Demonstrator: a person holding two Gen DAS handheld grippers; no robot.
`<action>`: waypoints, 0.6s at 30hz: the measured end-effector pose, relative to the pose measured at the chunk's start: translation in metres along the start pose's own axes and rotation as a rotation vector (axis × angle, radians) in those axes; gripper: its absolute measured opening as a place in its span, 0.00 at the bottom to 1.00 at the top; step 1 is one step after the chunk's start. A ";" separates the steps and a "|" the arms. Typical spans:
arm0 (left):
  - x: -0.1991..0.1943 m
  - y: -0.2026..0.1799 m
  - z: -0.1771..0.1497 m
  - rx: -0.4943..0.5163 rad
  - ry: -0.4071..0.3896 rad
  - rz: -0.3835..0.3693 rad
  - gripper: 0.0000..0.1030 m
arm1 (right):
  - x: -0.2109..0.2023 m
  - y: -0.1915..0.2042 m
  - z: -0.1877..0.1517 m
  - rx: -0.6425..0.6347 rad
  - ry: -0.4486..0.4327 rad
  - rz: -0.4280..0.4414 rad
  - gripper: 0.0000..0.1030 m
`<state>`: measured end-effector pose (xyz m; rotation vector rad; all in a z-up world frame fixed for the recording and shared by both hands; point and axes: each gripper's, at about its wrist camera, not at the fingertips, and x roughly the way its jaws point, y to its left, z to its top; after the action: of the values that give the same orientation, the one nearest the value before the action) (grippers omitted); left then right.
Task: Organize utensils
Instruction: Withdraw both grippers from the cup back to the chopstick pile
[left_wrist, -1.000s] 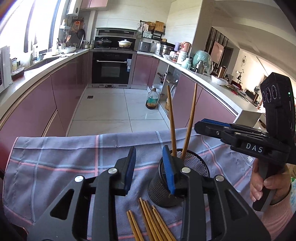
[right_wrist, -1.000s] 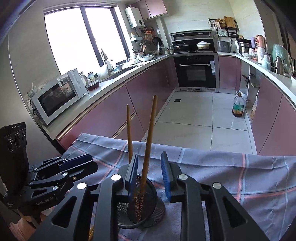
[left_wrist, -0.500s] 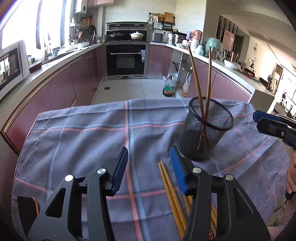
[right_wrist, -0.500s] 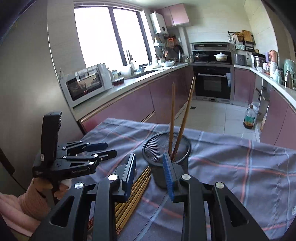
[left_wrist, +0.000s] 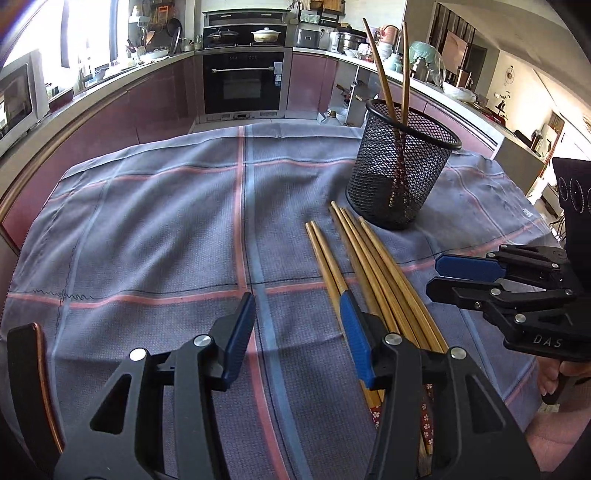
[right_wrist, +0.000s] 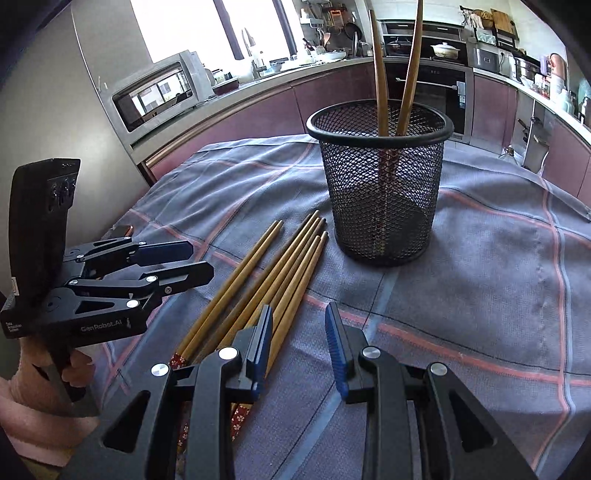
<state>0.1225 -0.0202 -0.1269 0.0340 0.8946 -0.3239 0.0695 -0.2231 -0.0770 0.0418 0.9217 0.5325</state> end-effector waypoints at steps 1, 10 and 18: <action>0.000 -0.001 -0.001 0.002 0.000 -0.002 0.46 | 0.000 0.001 -0.001 0.000 -0.001 -0.006 0.27; 0.002 -0.003 -0.009 -0.008 0.018 -0.016 0.46 | 0.000 -0.004 -0.009 0.013 0.005 -0.017 0.27; 0.008 -0.008 -0.012 0.009 0.031 -0.034 0.47 | 0.005 0.001 -0.010 0.003 0.017 -0.033 0.27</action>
<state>0.1158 -0.0283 -0.1397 0.0323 0.9251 -0.3604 0.0638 -0.2218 -0.0864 0.0244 0.9384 0.5022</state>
